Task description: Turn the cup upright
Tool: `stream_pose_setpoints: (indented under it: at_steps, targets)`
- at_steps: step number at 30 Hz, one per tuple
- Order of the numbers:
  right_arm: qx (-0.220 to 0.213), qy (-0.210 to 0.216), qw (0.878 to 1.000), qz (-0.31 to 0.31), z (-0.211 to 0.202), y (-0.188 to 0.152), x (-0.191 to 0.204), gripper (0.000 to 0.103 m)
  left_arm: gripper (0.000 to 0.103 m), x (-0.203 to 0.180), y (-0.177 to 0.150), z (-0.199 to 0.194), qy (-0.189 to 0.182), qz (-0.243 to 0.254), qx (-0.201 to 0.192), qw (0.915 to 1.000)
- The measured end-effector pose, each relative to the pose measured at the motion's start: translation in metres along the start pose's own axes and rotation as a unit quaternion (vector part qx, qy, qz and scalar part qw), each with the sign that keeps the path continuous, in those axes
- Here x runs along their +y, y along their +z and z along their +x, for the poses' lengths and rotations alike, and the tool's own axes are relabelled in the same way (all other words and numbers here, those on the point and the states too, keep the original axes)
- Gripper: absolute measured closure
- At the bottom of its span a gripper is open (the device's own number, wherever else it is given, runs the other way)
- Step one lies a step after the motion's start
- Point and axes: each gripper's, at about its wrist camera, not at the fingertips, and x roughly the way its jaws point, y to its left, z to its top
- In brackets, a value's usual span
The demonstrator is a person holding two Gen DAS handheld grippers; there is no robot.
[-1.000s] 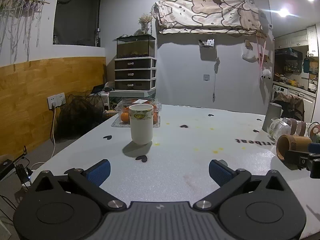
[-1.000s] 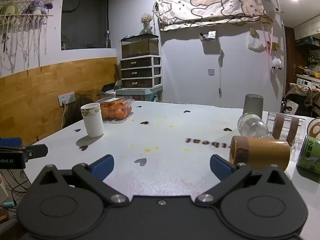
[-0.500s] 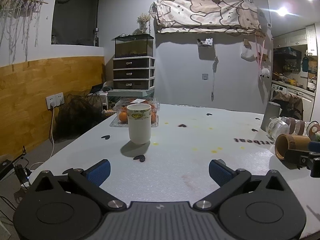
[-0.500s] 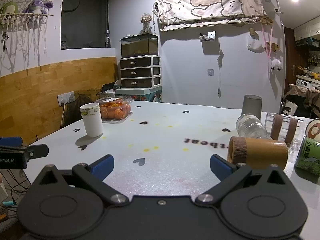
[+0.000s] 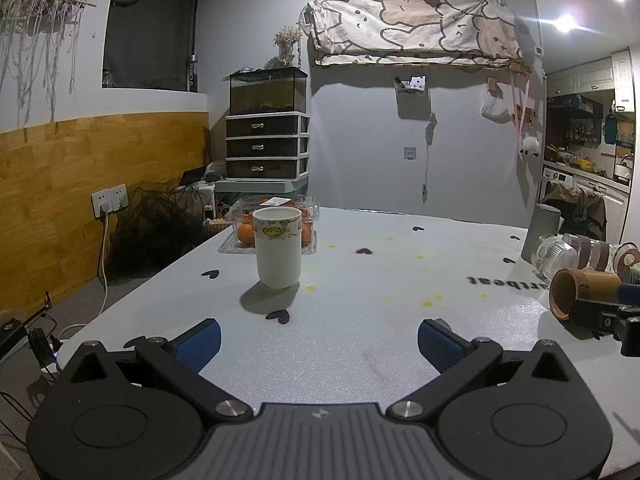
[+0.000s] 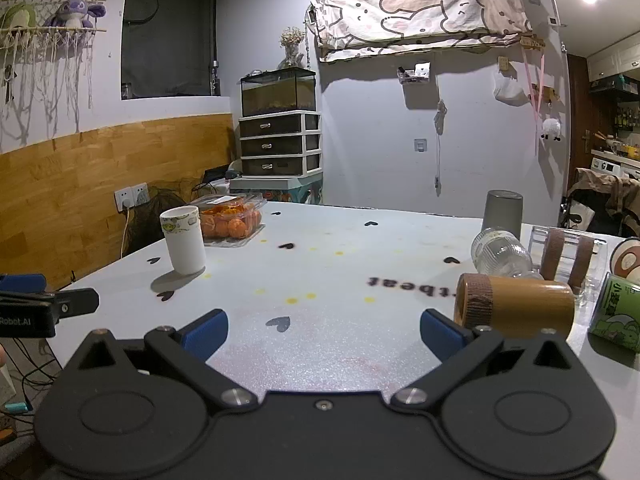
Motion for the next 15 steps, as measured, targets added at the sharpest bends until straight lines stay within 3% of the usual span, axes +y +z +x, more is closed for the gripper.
stream_pose_setpoints:
  at_steps: [15]
  targets:
    - [0.0, 0.001, 1.0, -0.002, -0.0025, 0.0013, -0.0003, 0.0, 0.0, -0.0009, 0.0006, 0.0001, -0.002, 0.0, -0.001, 1.0]
